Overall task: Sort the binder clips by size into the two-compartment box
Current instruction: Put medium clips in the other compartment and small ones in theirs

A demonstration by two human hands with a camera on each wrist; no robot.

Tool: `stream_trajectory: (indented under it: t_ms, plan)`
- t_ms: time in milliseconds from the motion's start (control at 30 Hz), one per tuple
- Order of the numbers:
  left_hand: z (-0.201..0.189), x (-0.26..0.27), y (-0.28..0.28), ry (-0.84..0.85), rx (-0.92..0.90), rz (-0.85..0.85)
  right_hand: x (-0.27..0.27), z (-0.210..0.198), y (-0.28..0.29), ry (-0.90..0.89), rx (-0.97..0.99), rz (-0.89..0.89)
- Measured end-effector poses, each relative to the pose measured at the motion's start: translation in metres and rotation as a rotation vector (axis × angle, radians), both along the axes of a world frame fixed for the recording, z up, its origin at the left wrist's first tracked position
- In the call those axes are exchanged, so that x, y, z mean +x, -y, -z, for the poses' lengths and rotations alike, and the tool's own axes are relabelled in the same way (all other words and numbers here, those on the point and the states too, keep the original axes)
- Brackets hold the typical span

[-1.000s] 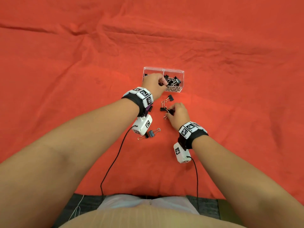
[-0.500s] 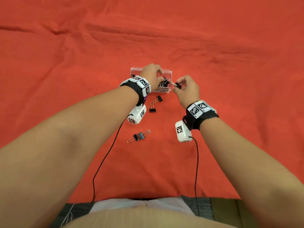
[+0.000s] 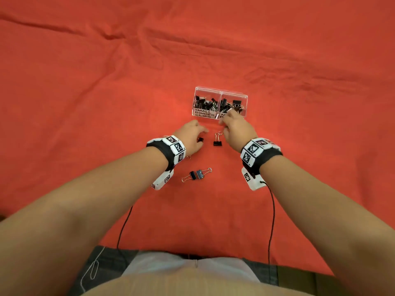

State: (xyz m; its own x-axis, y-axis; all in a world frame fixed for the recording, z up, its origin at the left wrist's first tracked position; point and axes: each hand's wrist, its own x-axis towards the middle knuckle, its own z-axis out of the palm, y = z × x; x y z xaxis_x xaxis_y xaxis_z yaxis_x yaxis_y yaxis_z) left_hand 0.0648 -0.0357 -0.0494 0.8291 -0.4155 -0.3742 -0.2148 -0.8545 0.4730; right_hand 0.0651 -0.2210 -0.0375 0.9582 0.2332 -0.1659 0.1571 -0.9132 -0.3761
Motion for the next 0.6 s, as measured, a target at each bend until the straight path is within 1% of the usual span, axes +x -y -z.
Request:
stream_trajectory:
  t_ms: [67,133,267,333,467,533,600]
  plan:
    - [0.008,-0.005,-0.002,0.006,0.043,0.030,-0.006,0.010,0.001,-0.111,-0.106,-0.025]
    - [0.013,-0.007,-0.001,0.014,0.071,0.045,-0.010,0.016,0.006,-0.171,-0.163,0.003]
    - [0.013,-0.007,0.001,0.037,0.084,0.039,-0.015,0.022,0.008,-0.143,-0.149,0.098]
    - [0.010,-0.007,-0.001,0.066,0.060,0.000,-0.019,0.023,0.010,-0.147,-0.125,0.144]
    - [-0.001,-0.006,-0.012,0.099,-0.051,-0.136,-0.026,0.021,0.011,-0.139,-0.015,0.216]
    - [-0.005,-0.009,-0.020,0.086,-0.054,-0.153,-0.029,0.017,0.006,-0.117,0.053,0.247]
    - [-0.006,-0.014,-0.028,0.058,-0.034,-0.127,-0.031,0.014,-0.003,-0.099,0.114,0.255]
